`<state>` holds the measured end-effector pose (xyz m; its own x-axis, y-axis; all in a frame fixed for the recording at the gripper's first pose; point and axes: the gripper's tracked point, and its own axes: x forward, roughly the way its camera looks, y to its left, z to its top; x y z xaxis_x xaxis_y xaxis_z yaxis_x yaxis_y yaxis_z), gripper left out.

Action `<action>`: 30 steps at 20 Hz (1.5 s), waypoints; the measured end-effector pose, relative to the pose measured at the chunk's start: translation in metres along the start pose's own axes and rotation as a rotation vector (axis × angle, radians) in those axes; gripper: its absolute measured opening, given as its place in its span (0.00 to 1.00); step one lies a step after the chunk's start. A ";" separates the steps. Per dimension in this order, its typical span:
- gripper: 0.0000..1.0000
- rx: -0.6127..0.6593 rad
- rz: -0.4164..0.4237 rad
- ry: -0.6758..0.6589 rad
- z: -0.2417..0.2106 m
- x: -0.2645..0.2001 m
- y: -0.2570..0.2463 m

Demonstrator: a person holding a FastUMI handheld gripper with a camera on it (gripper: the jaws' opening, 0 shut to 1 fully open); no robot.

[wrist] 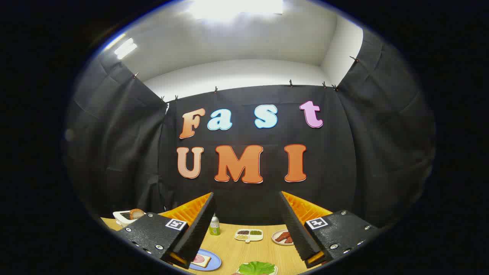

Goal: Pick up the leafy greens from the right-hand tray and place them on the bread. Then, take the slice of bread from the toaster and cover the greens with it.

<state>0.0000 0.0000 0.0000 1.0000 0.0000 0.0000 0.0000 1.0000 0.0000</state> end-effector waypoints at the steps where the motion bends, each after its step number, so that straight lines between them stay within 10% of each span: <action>1: 0.98 0.005 0.000 0.003 -0.002 0.000 -0.001; 30: 0.98 -0.008 0.056 0.004 -0.034 -0.018 -0.012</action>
<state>-0.0183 -0.0117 -0.0342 0.9984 0.0561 -0.0039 -0.0561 0.9984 -0.0079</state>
